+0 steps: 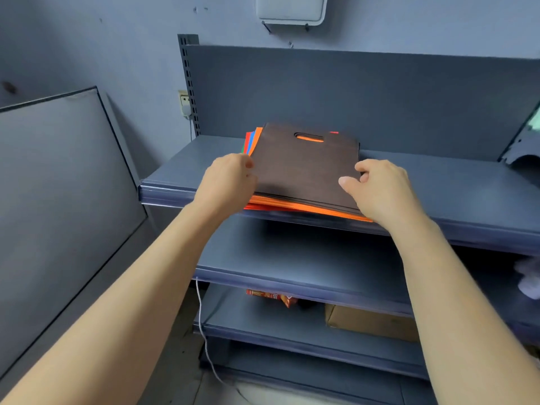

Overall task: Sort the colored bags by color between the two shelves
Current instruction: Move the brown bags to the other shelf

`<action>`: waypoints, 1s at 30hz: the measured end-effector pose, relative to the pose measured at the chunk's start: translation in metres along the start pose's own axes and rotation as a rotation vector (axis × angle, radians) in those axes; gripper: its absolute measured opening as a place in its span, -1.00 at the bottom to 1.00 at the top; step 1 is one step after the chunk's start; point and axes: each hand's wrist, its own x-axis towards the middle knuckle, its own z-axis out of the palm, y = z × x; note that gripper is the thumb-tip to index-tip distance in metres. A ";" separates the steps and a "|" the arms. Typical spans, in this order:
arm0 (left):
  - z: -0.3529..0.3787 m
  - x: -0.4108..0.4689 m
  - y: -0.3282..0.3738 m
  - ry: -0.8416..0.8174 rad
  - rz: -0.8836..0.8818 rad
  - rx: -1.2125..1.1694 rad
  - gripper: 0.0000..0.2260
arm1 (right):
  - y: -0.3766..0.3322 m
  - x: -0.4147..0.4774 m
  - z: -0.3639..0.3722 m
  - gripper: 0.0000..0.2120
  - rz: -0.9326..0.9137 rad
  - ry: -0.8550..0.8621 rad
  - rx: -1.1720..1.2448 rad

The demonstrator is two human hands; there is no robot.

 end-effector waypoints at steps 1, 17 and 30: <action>0.007 0.008 0.001 -0.016 -0.025 0.025 -0.78 | 0.004 0.010 0.003 -0.52 0.003 -0.020 -0.007; 0.033 0.075 -0.009 -0.119 -0.194 0.021 -0.76 | 0.014 0.069 0.032 -0.46 0.160 -0.162 -0.106; 0.040 0.058 0.008 -0.097 0.344 0.554 -0.70 | 0.002 0.071 0.041 -0.44 0.178 -0.158 -0.189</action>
